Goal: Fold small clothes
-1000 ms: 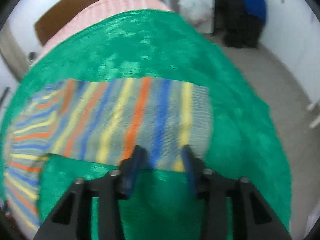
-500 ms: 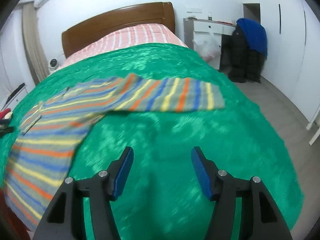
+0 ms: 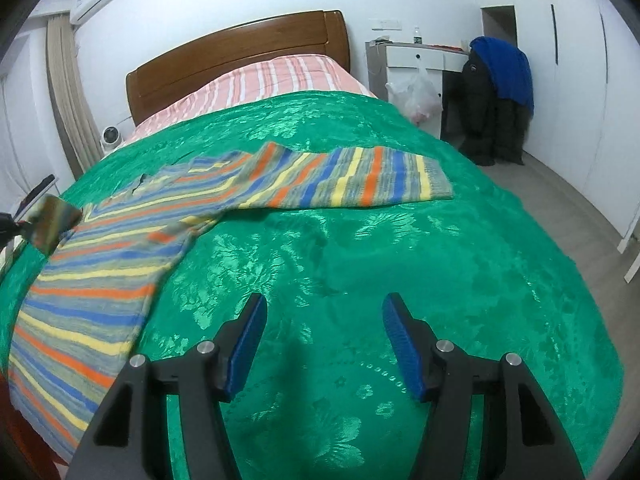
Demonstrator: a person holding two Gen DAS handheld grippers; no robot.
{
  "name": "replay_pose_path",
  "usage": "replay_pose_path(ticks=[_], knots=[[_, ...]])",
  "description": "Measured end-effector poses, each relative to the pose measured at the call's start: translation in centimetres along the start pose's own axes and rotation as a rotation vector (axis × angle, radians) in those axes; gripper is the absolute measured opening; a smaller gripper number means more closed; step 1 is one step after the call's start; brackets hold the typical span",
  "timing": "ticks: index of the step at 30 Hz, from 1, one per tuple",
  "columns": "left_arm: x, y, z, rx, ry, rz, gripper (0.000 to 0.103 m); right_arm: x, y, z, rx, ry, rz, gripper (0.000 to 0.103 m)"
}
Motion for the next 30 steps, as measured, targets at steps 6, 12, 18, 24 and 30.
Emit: replay_pose_path(ticks=[6,12,18,24,30], knots=[[-7.3,1.8,-0.1,-0.056,-0.144,0.11,0.005,-1.0,1.2,-0.5,-0.042,-0.024,0.017,0.06],[-8.1,1.0,-0.9,-0.027,-0.2,-0.025,0.073,-1.4,1.5,-0.8,-0.052,-0.041,0.01,0.061],[-6.1,3.2,-0.7,-0.084,-0.088,-0.011,0.039,-1.8,1.8,-0.9,-0.054,-0.059,-0.001,0.064],[-7.3,3.4,-0.8,-0.064,-0.054,0.239,0.001,-2.0,2.2,-1.1,-0.063,-0.074,-0.013,0.064],[-7.8,3.3,-1.1,-0.054,0.003,0.293,0.003,-2.3,2.8,-1.4,-0.068,-0.101,-0.031,0.067]])
Point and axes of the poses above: each gripper's, at about its wrist camera, not at the fingertips, and y roughly the way its jaws point, x to its right, z to its top, the point moved 2 cm from there along y, roughly the way its jaws point, and after that the axes turned 13 degrees about -z, right-handed, at the moved point
